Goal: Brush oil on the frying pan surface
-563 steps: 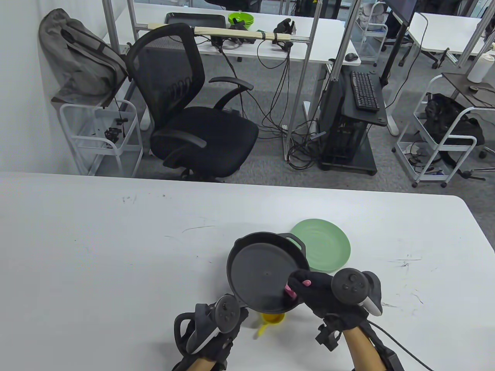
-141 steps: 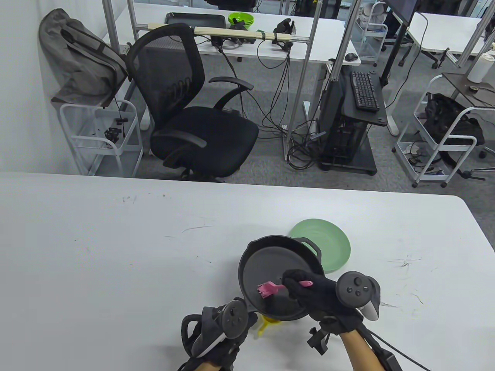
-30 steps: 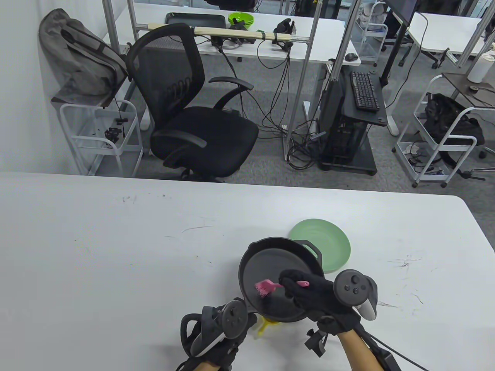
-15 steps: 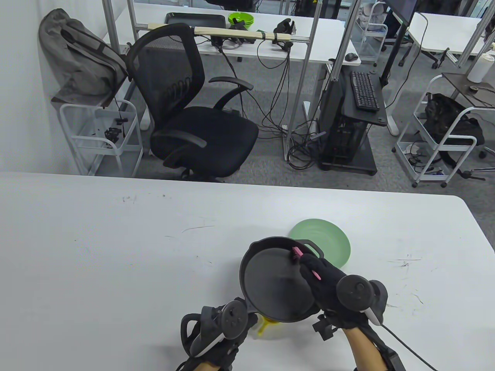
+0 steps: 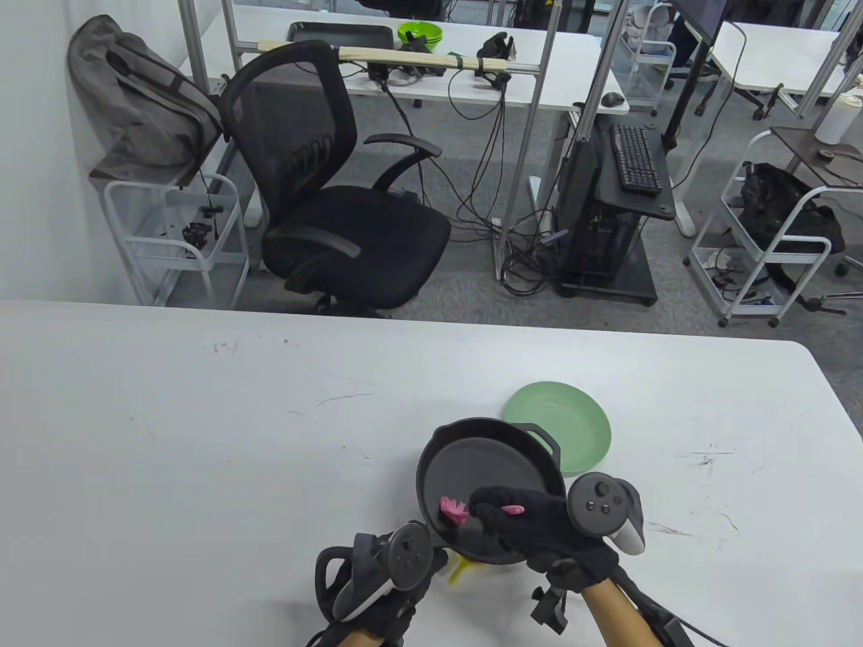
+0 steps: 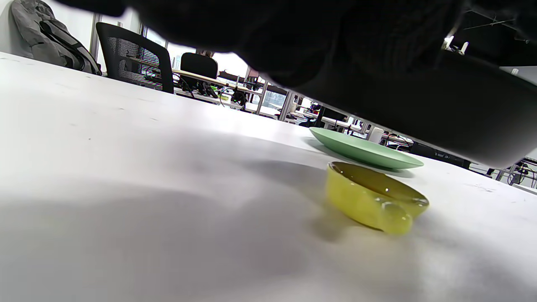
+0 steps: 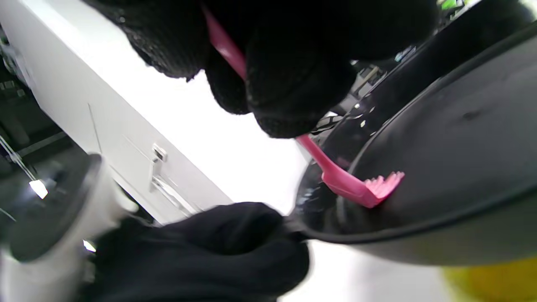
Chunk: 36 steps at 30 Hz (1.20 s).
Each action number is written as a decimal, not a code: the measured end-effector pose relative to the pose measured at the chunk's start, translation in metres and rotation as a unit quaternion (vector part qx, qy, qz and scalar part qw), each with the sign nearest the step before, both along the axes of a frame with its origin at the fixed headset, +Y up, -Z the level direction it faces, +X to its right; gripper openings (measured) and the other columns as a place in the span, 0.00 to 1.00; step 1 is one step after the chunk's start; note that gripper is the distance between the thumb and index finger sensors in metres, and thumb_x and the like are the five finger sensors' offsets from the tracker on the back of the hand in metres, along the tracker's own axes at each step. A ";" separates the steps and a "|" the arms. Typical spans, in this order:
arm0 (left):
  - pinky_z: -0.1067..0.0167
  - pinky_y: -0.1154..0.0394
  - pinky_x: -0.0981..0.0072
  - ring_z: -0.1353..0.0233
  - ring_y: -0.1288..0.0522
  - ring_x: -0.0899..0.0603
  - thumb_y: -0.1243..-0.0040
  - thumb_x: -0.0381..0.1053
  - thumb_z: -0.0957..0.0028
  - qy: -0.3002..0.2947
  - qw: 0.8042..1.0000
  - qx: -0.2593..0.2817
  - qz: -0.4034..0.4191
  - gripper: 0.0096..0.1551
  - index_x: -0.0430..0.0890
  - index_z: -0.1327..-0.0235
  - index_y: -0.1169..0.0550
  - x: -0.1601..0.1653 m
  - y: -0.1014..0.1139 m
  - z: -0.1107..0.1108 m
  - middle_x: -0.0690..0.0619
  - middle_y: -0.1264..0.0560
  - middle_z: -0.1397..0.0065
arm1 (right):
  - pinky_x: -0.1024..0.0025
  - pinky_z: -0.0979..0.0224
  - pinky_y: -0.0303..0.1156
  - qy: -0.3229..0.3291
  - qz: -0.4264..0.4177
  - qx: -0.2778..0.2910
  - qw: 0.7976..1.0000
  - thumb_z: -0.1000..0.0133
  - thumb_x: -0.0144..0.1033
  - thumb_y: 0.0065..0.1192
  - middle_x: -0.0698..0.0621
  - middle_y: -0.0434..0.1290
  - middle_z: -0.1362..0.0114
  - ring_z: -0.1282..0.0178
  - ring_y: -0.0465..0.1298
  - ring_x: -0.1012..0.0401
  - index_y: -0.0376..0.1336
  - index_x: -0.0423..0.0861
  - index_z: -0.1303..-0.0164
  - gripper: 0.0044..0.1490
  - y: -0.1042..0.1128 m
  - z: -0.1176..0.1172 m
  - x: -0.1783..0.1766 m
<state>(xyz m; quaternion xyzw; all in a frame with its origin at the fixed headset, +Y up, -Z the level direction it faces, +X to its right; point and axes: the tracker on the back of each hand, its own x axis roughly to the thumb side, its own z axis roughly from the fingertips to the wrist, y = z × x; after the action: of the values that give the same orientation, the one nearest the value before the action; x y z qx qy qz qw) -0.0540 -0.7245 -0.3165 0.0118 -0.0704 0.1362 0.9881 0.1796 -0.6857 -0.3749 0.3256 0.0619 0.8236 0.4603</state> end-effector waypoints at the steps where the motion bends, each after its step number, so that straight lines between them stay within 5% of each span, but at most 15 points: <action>1: 0.72 0.20 0.57 0.75 0.18 0.50 0.35 0.65 0.46 0.000 1.000 -0.001 0.001 0.35 0.38 0.44 0.19 0.000 0.000 0.000 0.54 0.16 0.66 | 0.72 0.63 0.79 -0.001 -0.035 -0.019 0.999 0.34 0.52 0.58 0.37 0.81 0.45 0.62 0.82 0.60 0.69 0.48 0.32 0.27 0.000 0.000 0.001; 8: 0.72 0.20 0.56 0.75 0.18 0.50 0.35 0.65 0.46 0.002 1.000 0.001 0.000 0.34 0.37 0.44 0.19 -0.001 0.000 0.000 0.54 0.16 0.66 | 0.72 0.64 0.79 -0.005 -0.028 -0.033 0.999 0.34 0.50 0.59 0.37 0.81 0.46 0.63 0.82 0.59 0.68 0.45 0.31 0.27 -0.001 -0.002 0.002; 15: 0.72 0.20 0.57 0.75 0.18 0.50 0.35 0.65 0.46 -0.004 1.000 0.003 0.003 0.34 0.38 0.44 0.19 0.000 0.002 0.000 0.54 0.16 0.66 | 0.68 0.63 0.79 -0.131 0.046 0.059 0.989 0.35 0.45 0.63 0.33 0.79 0.43 0.61 0.82 0.56 0.68 0.45 0.30 0.26 0.004 -0.005 0.018; 18: 0.72 0.20 0.57 0.75 0.18 0.50 0.35 0.65 0.46 -0.009 1.000 0.009 0.007 0.34 0.38 0.44 0.19 0.001 0.005 0.002 0.54 0.16 0.66 | 0.70 0.62 0.79 -0.188 0.155 0.155 0.957 0.35 0.46 0.62 0.35 0.80 0.42 0.61 0.82 0.58 0.68 0.48 0.30 0.26 0.011 -0.004 0.023; 24: 0.72 0.20 0.57 0.75 0.18 0.50 0.35 0.65 0.46 -0.014 1.000 0.012 0.008 0.34 0.38 0.44 0.19 0.001 0.008 0.003 0.54 0.16 0.66 | 0.68 0.60 0.79 -0.222 0.182 0.166 0.944 0.36 0.46 0.62 0.35 0.79 0.38 0.59 0.82 0.57 0.67 0.49 0.28 0.26 0.009 -0.007 0.032; 36: 0.72 0.20 0.56 0.75 0.18 0.50 0.34 0.65 0.46 0.053 0.999 0.002 0.009 0.34 0.37 0.44 0.19 -0.030 0.003 -0.008 0.53 0.16 0.66 | 0.75 0.65 0.78 -0.140 -0.004 0.108 0.984 0.36 0.47 0.64 0.40 0.81 0.44 0.65 0.80 0.64 0.68 0.50 0.31 0.25 0.035 -0.001 0.054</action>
<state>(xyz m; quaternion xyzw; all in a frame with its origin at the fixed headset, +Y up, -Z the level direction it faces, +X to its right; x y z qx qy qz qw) -0.0839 -0.7214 -0.3246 0.0221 -0.0180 0.1440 0.9892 0.2339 -0.6507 -0.3760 0.2550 -0.0944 0.8610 0.4299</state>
